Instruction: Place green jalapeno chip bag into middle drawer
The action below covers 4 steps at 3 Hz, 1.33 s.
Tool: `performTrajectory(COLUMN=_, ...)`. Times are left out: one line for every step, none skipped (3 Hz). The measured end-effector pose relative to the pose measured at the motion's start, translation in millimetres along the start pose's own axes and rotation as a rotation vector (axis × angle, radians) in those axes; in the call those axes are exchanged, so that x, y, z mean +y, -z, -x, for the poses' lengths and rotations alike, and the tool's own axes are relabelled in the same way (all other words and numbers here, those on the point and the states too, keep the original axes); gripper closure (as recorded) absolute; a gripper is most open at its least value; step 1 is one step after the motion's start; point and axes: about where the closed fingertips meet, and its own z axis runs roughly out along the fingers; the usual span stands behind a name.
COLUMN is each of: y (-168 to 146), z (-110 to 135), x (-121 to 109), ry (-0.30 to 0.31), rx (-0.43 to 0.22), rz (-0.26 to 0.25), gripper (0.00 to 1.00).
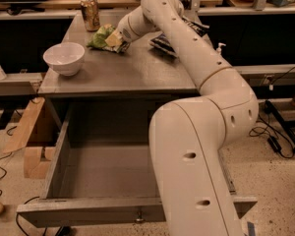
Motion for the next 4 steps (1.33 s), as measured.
performTrajectory(y=30.1, z=9.6, x=-2.3, ry=0.024, rx=-0.014, rz=-0.003, gripper=1.00)
performTrajectory(y=76.8, z=23.5, x=12.2, ry=0.057, rx=-0.019, rz=0.010, gripper=1.00)
performTrajectory(y=109.7, z=15.9, x=49.0, ry=0.051, rx=0.005, rz=0.070, gripper=1.00)
performTrajectory(y=148.1, z=7.6, x=93.1, ry=0.047, rx=-0.032, rz=0.129, gripper=1.00)
